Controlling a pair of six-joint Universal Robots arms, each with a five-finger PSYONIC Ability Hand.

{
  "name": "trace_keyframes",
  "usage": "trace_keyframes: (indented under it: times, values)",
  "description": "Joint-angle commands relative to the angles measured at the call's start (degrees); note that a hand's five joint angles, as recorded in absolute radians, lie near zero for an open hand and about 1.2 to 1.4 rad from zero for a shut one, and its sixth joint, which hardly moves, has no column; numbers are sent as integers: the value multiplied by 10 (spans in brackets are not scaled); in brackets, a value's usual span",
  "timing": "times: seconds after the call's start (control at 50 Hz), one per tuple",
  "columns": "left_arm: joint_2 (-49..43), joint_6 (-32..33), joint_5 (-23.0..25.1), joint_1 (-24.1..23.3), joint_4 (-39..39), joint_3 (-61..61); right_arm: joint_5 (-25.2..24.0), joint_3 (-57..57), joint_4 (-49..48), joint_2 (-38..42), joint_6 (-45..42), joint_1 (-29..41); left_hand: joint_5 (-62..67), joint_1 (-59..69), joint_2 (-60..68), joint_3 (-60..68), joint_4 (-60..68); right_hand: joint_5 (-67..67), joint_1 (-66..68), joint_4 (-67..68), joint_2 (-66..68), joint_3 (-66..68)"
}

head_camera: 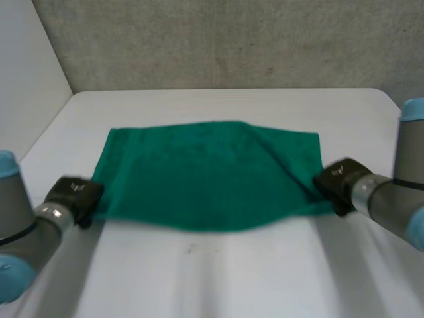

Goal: Fold the towel.

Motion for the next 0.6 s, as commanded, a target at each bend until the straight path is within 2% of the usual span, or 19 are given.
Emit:
trace_keyframes:
  times: [0.02,0.1,0.16,0.36,0.4,0.42,0.48,0.5,0.6]
  values:
    - [127,84,-8,22,-221,-68,5,88,147,-82,-189,-46,137,160,113,117,116,132,251,117,128,118]
    - [138,83,3,10,-207,-65,8,88,125,-82,-188,-46,137,160,113,117,116,132,251,117,128,118]
    - [131,81,2,-2,-178,-43,5,69,95,-52,-170,-44,137,160,113,117,116,132,251,117,128,118]
    - [-5,71,-19,-29,-21,85,8,-78,-8,73,9,-19,137,160,113,117,116,132,251,117,128,118]
    - [-17,69,-24,-33,-9,97,8,-91,-15,83,14,-16,137,160,113,117,116,132,251,117,128,118]
    - [-59,66,-43,-37,31,142,8,-100,-21,92,18,-15,137,160,113,117,116,132,251,117,128,118]
    - [-73,64,-46,-38,39,154,11,-157,-69,134,29,-1,137,160,113,117,116,132,251,117,128,118]
    - [-121,66,-53,-43,67,198,15,-167,-78,140,31,-1,137,160,113,117,116,132,251,117,128,118]
    - [-189,70,-56,-46,97,264,30,-212,-111,176,46,1,137,160,113,117,116,132,251,117,128,118]
